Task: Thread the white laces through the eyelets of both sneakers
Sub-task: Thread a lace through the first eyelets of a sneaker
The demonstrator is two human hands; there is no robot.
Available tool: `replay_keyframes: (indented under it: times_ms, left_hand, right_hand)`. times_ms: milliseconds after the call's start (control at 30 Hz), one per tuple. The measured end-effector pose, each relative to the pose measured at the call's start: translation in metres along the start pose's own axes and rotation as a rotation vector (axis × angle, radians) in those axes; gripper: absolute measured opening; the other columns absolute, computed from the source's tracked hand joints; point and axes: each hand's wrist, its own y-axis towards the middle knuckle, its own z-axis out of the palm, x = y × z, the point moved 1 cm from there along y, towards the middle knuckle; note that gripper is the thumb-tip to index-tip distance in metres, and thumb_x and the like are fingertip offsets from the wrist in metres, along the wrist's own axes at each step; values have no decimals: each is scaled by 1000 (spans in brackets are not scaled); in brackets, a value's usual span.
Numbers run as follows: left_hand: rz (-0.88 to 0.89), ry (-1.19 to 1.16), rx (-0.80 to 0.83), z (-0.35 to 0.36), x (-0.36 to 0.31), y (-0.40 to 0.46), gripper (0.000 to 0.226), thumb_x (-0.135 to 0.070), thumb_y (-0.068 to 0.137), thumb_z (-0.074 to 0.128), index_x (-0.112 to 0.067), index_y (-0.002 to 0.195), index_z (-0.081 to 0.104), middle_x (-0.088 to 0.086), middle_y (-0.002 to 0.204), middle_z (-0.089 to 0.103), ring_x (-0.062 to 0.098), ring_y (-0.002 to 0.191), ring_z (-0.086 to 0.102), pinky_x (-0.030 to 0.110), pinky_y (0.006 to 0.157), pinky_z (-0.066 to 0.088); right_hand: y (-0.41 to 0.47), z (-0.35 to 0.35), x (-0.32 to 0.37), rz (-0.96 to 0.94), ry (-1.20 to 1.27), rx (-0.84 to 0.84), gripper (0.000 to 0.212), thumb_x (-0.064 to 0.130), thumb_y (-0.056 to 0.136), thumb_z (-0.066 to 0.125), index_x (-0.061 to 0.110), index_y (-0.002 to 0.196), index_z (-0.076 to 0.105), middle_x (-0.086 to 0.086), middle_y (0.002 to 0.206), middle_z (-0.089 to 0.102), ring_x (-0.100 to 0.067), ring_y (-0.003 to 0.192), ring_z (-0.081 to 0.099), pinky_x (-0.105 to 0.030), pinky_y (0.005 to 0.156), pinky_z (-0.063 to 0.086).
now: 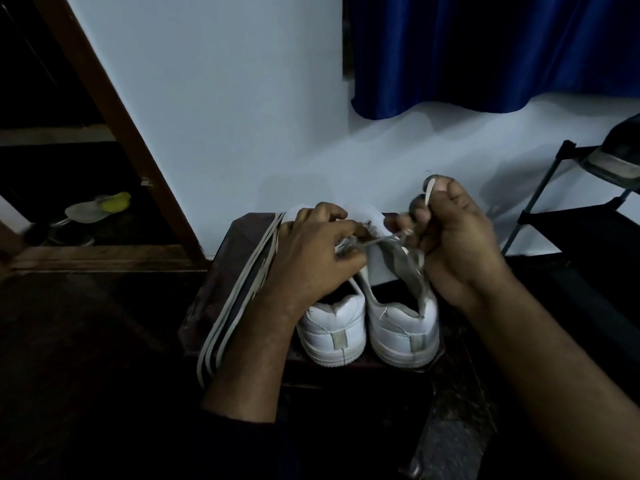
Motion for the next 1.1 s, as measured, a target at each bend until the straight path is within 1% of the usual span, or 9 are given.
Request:
replay_keyframes:
  times_ms: [67, 167, 233, 300, 600, 700, 900, 1000, 1100]
  left_hand:
    - [16, 36, -11, 0, -3, -1, 40, -47, 75, 51, -42, 109, 73, -15, 126, 56, 13, 119, 49, 35, 98, 31]
    - [29, 32, -28, 0, -4, -2, 43, -58, 71, 49, -40, 103, 70, -15, 116, 56, 14, 110, 52, 41, 97, 41]
    - [34, 31, -39, 0, -3, -3, 43, -62, 69, 53, -39, 102, 68, -16, 114, 56, 14, 108, 52, 42, 95, 43]
    - [33, 38, -38, 0, -2, -3, 44, -62, 67, 55, -40, 103, 67, -17, 114, 55, 13, 109, 52, 41, 95, 43]
    - [27, 81, 84, -7, -7, -4, 22, -46, 70, 54, -35, 88, 59, -11, 83, 60, 14, 86, 56, 30, 74, 34]
    - [-3, 59, 89, -10, -3, -7, 16, -43, 69, 55, -33, 82, 58, -12, 82, 61, 12, 85, 57, 31, 73, 38]
    - [-64, 97, 90, -17, -6, -10, 12, -31, 73, 65, -26, 71, 54, -9, 81, 59, 12, 80, 55, 32, 74, 40]
    - [-101, 112, 90, -20, -6, -10, 12, -30, 74, 67, -26, 71, 55, -9, 84, 58, 13, 85, 56, 32, 76, 39]
    - [-21, 175, 81, -16, -9, -10, 37, -33, 75, 64, -35, 112, 62, -9, 115, 54, 18, 105, 55, 36, 84, 42]
  right_hand:
    - [1, -2, -1, 10, -112, -62, 24, 20, 107, 43, 21, 83, 48, 3, 61, 37, -14, 53, 37, -32, 61, 46]
    - [1, -11, -4, -301, -887, -64, 17, 34, 101, 55, 24, 88, 59, 4, 69, 55, -15, 62, 52, -31, 61, 43]
    - [4, -16, -6, -407, -1371, 94, 17, 38, 97, 62, 23, 97, 69, 1, 88, 57, -15, 78, 58, -31, 70, 45]
    - [4, -18, -11, -341, -1527, 266, 20, 37, 93, 67, 22, 102, 75, 0, 97, 52, -19, 91, 56, -33, 79, 46]
    - [3, -15, -16, -307, -1452, 115, 8, 24, 96, 64, 16, 94, 67, -3, 86, 68, -23, 82, 62, -35, 71, 46]
    - [0, -11, -15, -296, -1416, 90, 16, 16, 94, 68, 18, 109, 69, 4, 87, 68, -13, 79, 59, -19, 71, 43]
    - [0, -9, -20, -315, -1336, 101, 13, 11, 91, 70, 22, 96, 75, 7, 104, 75, 4, 83, 59, 3, 73, 35]
    - [0, -8, -21, -298, -1322, 113, 9, 15, 91, 70, 24, 92, 73, 9, 102, 74, 6, 74, 59, -1, 69, 37]
    - [-1, -8, -20, -317, -1343, 112, 14, 31, 98, 63, 23, 96, 74, 4, 91, 74, -6, 71, 62, -24, 69, 49]
